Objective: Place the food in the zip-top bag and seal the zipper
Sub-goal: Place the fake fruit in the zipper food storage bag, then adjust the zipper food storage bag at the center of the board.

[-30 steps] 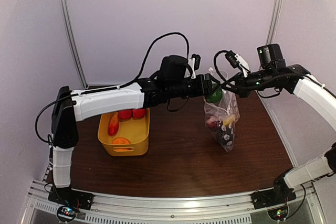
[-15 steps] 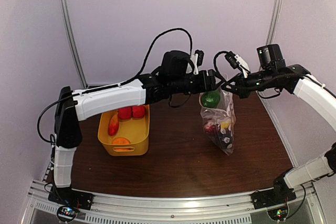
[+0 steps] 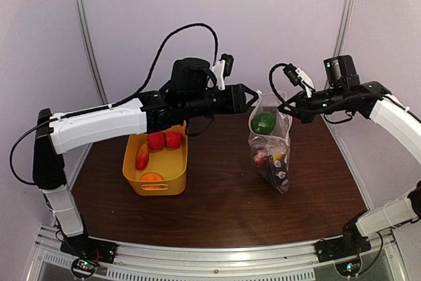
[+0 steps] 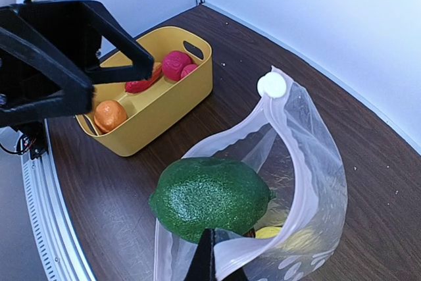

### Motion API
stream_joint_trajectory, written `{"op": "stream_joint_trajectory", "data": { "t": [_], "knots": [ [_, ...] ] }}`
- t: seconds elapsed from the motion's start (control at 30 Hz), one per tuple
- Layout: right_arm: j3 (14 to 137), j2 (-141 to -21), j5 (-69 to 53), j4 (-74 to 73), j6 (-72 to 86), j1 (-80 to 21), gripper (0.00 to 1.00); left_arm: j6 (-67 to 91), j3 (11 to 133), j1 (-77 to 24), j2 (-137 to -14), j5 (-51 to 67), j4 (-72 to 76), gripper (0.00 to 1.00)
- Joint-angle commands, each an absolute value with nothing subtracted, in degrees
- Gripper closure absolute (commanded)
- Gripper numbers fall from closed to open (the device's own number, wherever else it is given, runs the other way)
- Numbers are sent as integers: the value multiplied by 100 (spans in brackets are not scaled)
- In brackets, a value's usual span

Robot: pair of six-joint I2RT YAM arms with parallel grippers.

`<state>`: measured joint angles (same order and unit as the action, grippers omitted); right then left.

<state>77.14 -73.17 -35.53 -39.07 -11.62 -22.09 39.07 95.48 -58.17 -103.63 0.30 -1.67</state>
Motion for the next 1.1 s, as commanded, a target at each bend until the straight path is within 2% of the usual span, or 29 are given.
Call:
{"op": "stream_joint_trajectory", "data": {
  "t": [0.0, 0.23, 0.4, 0.5, 0.6, 0.67, 0.8, 0.9, 0.97, 1.07],
  "knots": [
    [7599, -7233, -3639, -3728, -1134, -2195, 100, 3935, 9440, -5639, -10741, 156, -457, 47],
    [7629, -7267, -3649, -3772, -1150, -2196, 100, 3767, 10040, -5500, -11297, 881, -668, 54],
    [7572, -7256, -3674, -3769, -1160, -2197, 100, 3903, 10086, -5394, -11536, 993, -641, 69],
    [7530, -7224, -3661, -3751, -1167, -2195, 100, 3910, 10134, -5343, -11634, 1012, -543, 73],
    [7504, -7216, -3596, -3744, -1168, -2197, 100, 3901, 10264, -5325, -11706, 1106, -575, 87],
    [7518, -7224, -3494, -3744, -1169, -2197, 100, 3871, 10454, -5321, -11671, 1149, -744, 100],
    [7688, -7252, -2886, -3775, -1194, -2195, 100, 3757, 10859, -5504, -11188, 1219, -1020, 100],
    [7918, -7387, -1361, -3782, -1269, -2188, 100, 3471, 11033, -5581, -11017, 484, -1510, 100],
    [8214, -7629, -182, -3885, -1346, -2177, 100, 3569, 10884, -5407, -11028, 459, -1748, 100],
    [8596, -7869, 174, -4188, -1379, -2085, 100, 3763, 10540, -5326, -10979, 791, -1525, 100]
  ]
}}
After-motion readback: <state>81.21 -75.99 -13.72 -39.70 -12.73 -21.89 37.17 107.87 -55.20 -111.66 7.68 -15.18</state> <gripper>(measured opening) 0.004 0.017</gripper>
